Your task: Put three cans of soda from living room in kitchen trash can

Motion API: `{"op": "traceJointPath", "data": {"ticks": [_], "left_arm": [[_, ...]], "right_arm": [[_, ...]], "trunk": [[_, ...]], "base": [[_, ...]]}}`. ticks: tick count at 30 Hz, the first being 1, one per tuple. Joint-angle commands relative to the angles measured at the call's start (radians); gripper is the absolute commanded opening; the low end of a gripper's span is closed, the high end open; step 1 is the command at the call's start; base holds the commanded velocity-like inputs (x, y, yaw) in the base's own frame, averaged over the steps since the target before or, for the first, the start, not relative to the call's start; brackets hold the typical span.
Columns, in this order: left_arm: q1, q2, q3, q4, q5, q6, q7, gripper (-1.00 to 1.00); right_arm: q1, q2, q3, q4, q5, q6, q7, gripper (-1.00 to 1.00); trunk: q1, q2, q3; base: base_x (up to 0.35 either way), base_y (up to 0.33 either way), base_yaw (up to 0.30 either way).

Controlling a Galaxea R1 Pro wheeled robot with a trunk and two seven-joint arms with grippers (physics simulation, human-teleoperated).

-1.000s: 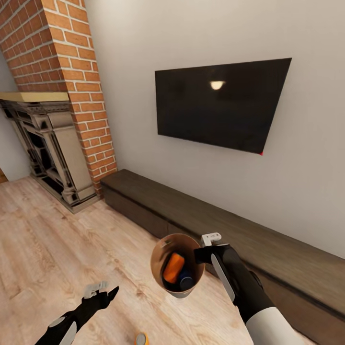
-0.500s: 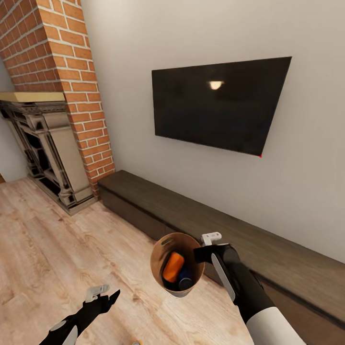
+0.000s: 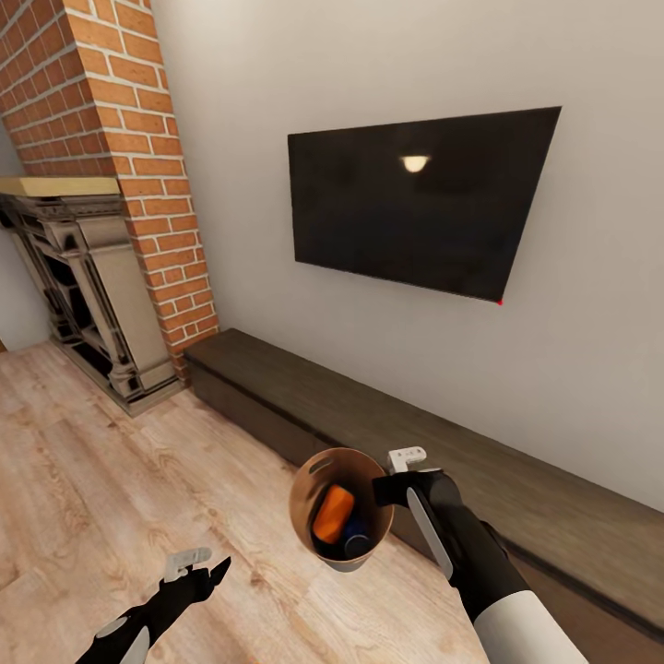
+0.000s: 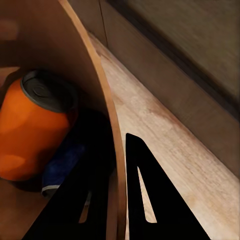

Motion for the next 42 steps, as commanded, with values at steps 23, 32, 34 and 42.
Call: {"op": "traceJointPath", "data": {"ticks": [23,32,34,42], "left_arm": [[-0.001,-0.032,-0.074,0.01,-0.068,-0.04,0.394,1.0],[-0.001,-0.045,-0.108,0.013,-0.084,-0.067,0.465,1.0],[-0.001,-0.046,-0.11,0.013,-0.085,-0.067,0.466,1.0],[-0.001,-0.051,-0.115,0.039,-0.085,-0.072,0.468,1.0]], "right_arm": [[0.0,-0.003,-0.003,-0.001,-0.011,0.003,0.004,-1.0],[0.0,-0.004,-0.003,-0.001,-0.01,0.003,0.004,-1.0],[0.0,-0.004,-0.003,-0.001,-0.01,0.003,0.004,-1.0],[0.0,-0.004,-0.003,-0.001,-0.011,0.003,0.004,-1.0]], "trunk": [[0.0,0.0,-0.035],[0.0,0.0,-0.049],[0.0,0.0,-0.053],[0.0,0.0,-0.065]], "base": [[0.0,0.0,0.0],[0.0,0.0,0.0],[0.0,0.0,0.0],[0.0,0.0,0.0]]}}
